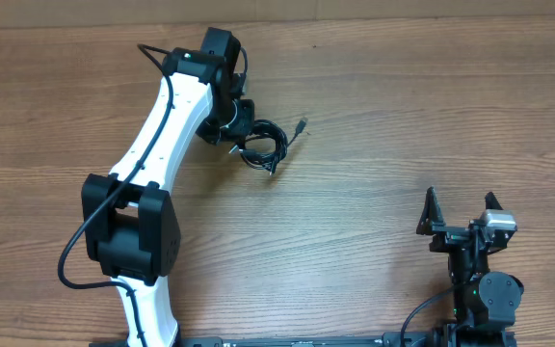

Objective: Untangle cables
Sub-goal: 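Lift the cable bundle with the left gripper and pull it back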

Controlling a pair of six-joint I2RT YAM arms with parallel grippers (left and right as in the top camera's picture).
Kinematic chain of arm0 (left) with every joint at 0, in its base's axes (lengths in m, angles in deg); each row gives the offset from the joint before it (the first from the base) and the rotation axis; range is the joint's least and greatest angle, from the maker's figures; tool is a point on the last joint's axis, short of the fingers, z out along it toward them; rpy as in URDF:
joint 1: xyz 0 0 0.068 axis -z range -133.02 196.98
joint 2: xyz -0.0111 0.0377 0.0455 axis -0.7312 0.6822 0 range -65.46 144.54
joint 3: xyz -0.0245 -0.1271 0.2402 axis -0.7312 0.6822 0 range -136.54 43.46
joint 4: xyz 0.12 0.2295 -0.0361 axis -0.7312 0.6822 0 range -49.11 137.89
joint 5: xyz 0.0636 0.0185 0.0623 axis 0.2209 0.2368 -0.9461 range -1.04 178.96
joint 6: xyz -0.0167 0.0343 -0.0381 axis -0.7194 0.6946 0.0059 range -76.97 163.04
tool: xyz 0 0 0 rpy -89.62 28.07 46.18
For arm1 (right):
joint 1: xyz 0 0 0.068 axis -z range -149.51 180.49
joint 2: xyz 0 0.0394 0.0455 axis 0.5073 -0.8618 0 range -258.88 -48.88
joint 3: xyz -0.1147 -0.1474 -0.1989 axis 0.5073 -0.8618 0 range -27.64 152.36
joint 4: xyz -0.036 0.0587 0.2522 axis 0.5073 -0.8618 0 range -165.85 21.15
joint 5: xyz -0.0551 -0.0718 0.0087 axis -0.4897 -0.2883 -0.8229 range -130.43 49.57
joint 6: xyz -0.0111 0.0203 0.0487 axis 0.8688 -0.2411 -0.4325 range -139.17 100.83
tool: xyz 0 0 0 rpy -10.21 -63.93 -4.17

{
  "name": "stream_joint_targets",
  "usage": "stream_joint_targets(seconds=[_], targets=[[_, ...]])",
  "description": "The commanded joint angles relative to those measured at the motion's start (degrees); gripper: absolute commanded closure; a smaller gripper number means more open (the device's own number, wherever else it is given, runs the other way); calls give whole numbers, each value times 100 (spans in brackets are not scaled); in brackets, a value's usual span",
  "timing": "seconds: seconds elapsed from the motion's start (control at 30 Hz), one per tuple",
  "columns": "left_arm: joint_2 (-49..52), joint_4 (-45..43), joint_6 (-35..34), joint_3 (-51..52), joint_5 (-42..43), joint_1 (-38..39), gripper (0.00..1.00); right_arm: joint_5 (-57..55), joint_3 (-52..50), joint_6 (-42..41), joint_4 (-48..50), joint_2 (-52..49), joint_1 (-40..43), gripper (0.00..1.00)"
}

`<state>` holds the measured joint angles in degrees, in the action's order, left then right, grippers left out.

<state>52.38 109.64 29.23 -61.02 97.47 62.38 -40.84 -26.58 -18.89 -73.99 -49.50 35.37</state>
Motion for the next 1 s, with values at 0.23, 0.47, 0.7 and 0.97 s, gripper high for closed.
stream_joint_targets(seconds=[0.23, 0.47, 0.7, 0.97], targets=[[-9, -313, -466, 92, 254, 9, 0, -9, -63, 44, 39, 46, 2, 0], [-7, -393, -2728, 470, -48, 48, 53, -9, -63, 44, 39, 46, 2, 0], [-7, -1624, -4538, 1814, -157, 205, 45, -9, -63, 44, 39, 46, 2, 0], [-7, -2516, -4835, 2586, -210, 205, 49, -9, -63, 44, 39, 46, 2, 0]])
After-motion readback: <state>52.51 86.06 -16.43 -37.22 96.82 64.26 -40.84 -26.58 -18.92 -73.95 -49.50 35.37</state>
